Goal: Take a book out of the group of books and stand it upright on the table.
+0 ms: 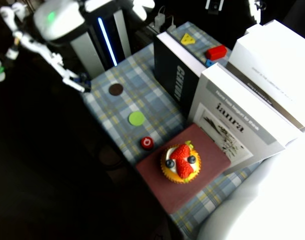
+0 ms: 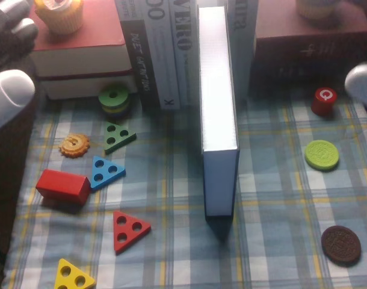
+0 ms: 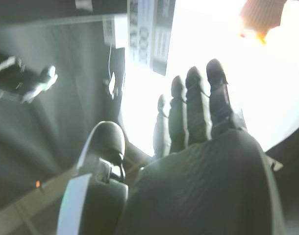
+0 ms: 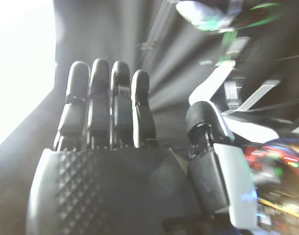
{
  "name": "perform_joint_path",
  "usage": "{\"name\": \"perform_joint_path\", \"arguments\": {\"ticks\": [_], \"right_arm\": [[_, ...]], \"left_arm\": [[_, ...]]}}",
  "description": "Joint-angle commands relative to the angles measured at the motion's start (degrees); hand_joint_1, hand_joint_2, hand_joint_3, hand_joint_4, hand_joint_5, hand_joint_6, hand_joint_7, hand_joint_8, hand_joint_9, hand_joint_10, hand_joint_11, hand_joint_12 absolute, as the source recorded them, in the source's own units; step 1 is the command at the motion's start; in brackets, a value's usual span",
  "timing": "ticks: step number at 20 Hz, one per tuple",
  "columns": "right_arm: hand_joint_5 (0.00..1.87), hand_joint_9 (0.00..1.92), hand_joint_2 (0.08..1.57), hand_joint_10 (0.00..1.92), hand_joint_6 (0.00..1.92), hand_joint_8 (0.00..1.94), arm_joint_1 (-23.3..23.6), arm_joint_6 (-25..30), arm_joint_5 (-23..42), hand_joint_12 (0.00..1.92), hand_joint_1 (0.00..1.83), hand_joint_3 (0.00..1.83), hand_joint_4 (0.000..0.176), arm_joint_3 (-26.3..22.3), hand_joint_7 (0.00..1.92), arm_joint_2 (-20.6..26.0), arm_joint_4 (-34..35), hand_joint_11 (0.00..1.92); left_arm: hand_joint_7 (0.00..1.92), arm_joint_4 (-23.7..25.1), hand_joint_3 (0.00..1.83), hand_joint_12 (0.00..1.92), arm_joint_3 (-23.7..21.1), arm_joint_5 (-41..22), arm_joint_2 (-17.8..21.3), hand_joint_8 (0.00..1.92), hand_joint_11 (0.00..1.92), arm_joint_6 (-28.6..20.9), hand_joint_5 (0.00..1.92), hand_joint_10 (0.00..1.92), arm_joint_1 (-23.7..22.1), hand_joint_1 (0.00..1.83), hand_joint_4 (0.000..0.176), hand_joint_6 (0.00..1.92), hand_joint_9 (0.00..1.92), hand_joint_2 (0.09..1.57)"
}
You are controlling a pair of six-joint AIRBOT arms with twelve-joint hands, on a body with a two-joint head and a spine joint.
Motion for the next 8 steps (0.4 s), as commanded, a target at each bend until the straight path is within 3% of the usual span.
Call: {"name": "perform_joint_path", "arguments": {"ticks": [1, 2, 3, 4, 5, 6, 7, 8], "right_arm": [[0.20, 0.25, 1.38, 0.48, 0.57, 0.00, 0.22, 0.17, 10.32, 1.36, 0.00, 0.00, 0.000, 0.36, 0.46, -0.52, 2.73, 0.00], [0.33, 0.29, 1.31, 0.23, 0.24, 0.00, -0.09, 0.31, 11.57, 0.86, 0.59, 0.00, 0.000, 0.59, 0.45, -0.87, 3.60, 0.00], [0.41, 0.34, 1.36, 0.09, 0.08, 0.00, -0.59, 0.32, 13.65, 0.76, 0.62, 0.00, 0.000, 0.62, 0.43, -1.09, 4.54, 0.00], [0.50, 0.42, 1.34, 0.04, 0.03, 0.00, -1.39, 0.37, 16.21, 0.77, 0.73, 0.00, 0.000, 0.56, 0.48, -1.12, 4.96, 0.02], [0.64, 0.43, 1.36, 0.02, 0.04, 0.00, -1.99, 0.59, 18.12, 0.78, 0.77, 0.00, 0.000, 0.58, 0.46, -1.09, 4.95, 0.00], [0.69, 0.44, 1.31, 0.01, 0.03, 0.00, -2.38, 0.58, 18.48, 0.65, 0.74, 0.00, 0.000, 0.67, 0.48, -1.06, 4.55, 0.05], [0.68, 0.41, 1.27, 0.00, 0.02, 0.00, -2.47, 0.58, 18.88, 0.55, 0.79, 0.00, 0.000, 0.53, 0.44, -1.07, 4.02, 0.10], [0.69, 0.42, 1.26, 0.00, 1.13, 0.00, -2.42, 0.58, 18.89, 0.54, 0.86, 0.00, 0.117, 0.28, 0.44, -1.05, 4.66, 0.12]], "left_arm": [[0.33, 0.52, 0.00, 0.49, 0.46, -9.94, -0.49, 0.00, 0.06, -1.73, 0.05, 0.00, -0.77, 0.19, 0.000, 0.00, 0.34, 1.39], [0.30, 0.59, 0.00, 0.42, 0.62, -11.36, -0.60, 0.00, 0.06, -2.36, 0.08, 0.00, -0.85, 0.12, 0.000, 0.00, 0.31, 1.40], [0.31, 0.64, 0.00, 0.31, 0.92, -11.95, -0.57, 0.00, 0.02, -4.69, 0.36, 0.00, -1.13, 0.26, 0.030, 0.03, 0.30, 1.39], [0.32, 1.53, 0.00, 0.25, 1.96, -11.95, -0.67, 0.00, 0.00, -7.43, 0.39, 0.00, -2.19, 0.33, 0.026, 0.02, 0.28, 1.37], [0.31, 3.82, 0.00, 0.05, 3.97, -11.95, -1.27, 0.00, 0.00, -12.74, 0.44, 0.00, -3.67, 0.16, 0.037, 0.02, 0.18, 1.34], [0.16, 4.90, 0.00, 0.01, 4.66, -11.95, -1.43, 0.00, 0.00, -14.36, 0.46, 0.00, -4.39, 0.03, 0.123, 0.02, 0.04, 1.36], [0.21, 6.56, 0.00, 0.00, 5.46, -11.96, -1.61, 0.01, 0.00, -15.90, 0.47, 0.00, -6.61, 0.22, 0.106, 0.01, 0.03, 1.34], [0.31, 8.28, 0.00, 0.06, 5.80, -11.96, -1.74, 0.01, 0.11, -15.86, 0.40, 0.02, -8.92, 0.34, 0.097, 0.00, 0.23, 1.35]]}}
